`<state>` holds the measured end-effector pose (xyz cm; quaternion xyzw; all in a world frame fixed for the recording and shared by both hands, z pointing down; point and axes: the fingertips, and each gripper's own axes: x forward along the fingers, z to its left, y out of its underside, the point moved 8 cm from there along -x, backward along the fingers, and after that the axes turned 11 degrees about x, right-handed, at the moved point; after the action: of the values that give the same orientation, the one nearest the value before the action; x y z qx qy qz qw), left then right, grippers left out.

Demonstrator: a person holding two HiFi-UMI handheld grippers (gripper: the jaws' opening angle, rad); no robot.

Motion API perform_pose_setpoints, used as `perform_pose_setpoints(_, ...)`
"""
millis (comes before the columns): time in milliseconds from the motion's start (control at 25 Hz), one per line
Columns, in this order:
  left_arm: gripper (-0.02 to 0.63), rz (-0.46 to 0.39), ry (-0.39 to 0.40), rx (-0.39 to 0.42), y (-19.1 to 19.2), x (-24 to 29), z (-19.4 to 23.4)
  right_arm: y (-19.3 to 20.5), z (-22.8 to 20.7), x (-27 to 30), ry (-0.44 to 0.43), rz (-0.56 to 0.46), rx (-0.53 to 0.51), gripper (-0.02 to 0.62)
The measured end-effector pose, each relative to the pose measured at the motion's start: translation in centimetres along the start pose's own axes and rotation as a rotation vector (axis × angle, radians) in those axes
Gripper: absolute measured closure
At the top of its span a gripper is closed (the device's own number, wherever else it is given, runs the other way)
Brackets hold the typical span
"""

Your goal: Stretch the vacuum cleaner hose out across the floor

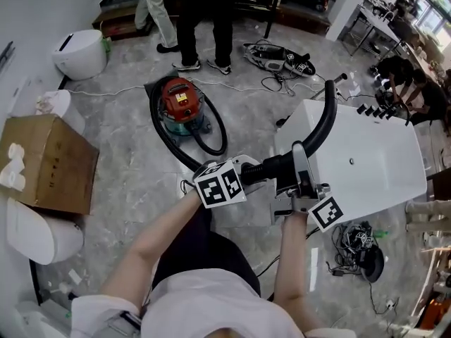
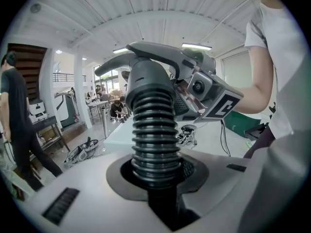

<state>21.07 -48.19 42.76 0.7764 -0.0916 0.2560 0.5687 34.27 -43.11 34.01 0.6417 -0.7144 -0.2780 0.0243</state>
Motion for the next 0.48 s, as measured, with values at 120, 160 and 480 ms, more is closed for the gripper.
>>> perform_pose_setpoints(120, 0.503, 0.000, 0.004, -0.023, 0.4, 0.1, 1.6, -0.4, -0.9, 1.7, 0.008, 0.018, 0.011, 0.417)
perform_pose_setpoints(160, 0.503, -0.003, 0.004, -0.034, 0.7, 0.0, 2.1, -0.4, -1.2, 2.4, 0.011, 0.025, 0.016, 0.417)
perform_pose_setpoints(480, 0.503, -0.043, -0.015, -0.093, 4.1, -1.0, 9.1, -0.1, -4.5, 10.0, 0.013, 0.052, 0.007, 0.417)
